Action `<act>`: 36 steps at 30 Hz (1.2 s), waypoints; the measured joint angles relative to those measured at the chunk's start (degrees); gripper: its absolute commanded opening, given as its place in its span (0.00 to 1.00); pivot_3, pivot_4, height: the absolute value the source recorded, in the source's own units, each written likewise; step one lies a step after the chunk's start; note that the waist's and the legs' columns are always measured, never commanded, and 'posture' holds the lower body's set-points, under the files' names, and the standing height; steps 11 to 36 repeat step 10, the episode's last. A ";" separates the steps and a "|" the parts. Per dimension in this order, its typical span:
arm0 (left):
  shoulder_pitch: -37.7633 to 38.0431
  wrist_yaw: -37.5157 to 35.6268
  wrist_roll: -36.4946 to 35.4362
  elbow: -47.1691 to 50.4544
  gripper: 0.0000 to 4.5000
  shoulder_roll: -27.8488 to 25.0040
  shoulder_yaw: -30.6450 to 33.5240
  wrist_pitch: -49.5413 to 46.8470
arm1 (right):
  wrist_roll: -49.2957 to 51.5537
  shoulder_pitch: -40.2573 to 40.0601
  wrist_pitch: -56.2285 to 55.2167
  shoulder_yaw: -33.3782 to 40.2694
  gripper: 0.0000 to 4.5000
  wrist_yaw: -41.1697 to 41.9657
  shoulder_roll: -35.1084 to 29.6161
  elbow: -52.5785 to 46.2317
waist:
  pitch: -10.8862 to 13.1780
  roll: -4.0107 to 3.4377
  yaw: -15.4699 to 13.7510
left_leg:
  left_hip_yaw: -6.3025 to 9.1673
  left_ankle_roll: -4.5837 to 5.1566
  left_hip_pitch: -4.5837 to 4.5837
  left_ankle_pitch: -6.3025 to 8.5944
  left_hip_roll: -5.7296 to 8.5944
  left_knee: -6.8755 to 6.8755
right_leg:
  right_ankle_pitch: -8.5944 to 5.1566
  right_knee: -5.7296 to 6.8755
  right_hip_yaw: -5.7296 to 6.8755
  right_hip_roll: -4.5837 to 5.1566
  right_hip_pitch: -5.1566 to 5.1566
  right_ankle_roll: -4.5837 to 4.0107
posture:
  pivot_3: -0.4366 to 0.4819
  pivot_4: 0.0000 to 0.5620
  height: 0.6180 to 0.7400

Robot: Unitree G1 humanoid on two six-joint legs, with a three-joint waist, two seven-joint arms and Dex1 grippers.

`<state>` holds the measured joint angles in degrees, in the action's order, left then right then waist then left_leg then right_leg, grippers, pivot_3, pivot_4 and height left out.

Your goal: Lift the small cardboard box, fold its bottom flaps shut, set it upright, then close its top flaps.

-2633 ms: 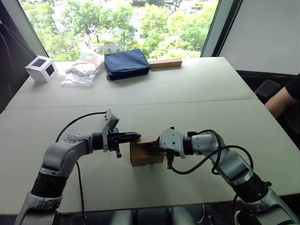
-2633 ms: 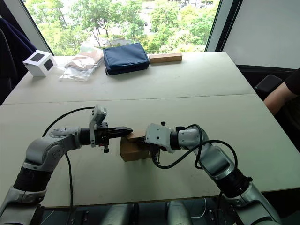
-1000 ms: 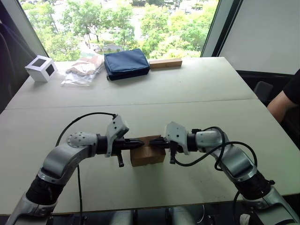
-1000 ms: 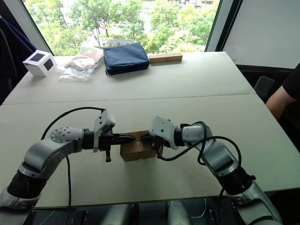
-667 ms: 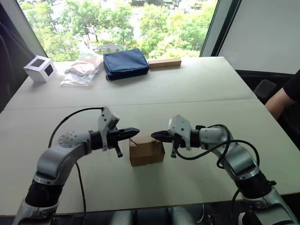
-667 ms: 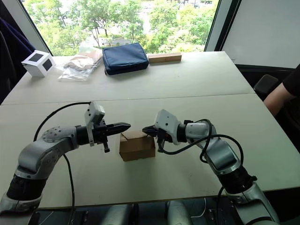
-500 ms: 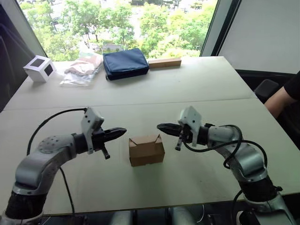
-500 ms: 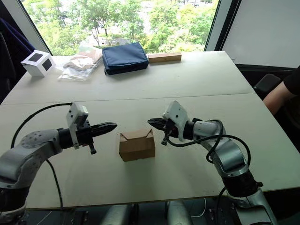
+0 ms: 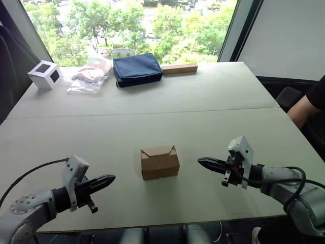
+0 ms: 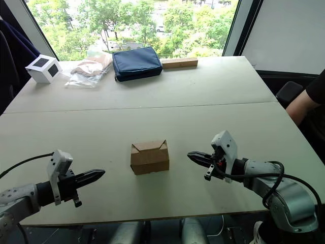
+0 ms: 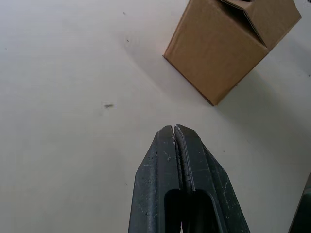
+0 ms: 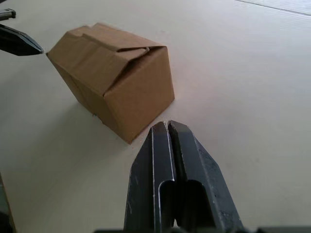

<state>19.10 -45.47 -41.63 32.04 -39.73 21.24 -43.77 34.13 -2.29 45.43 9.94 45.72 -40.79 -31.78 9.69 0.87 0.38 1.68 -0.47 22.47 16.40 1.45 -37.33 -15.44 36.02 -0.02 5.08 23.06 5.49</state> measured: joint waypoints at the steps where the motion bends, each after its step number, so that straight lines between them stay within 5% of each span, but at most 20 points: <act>1: 0.21 -0.08 0.00 -0.20 0.01 0.08 -0.08 0.29 | -0.39 -0.44 -0.46 -0.02 0.00 0.18 -0.38 0.78 | 0.00 0.00 0.01 | -0.02 0.00 0.00 0.00 0.00 0.00 | 0.00 -0.01 0.00 0.00 0.00 0.00 | 0.48 0.27 0.98; 36: -1.68 -0.57 -0.53 -3.14 0.01 0.35 -1.26 -0.17 | -1.95 -0.79 -4.36 -0.06 0.00 1.52 -2.57 3.93 | 0.00 -0.01 0.00 | -0.02 0.00 0.00 0.00 0.00 -0.01 | 0.00 0.00 0.01 -0.03 0.00 0.01 | 0.48 0.27 0.98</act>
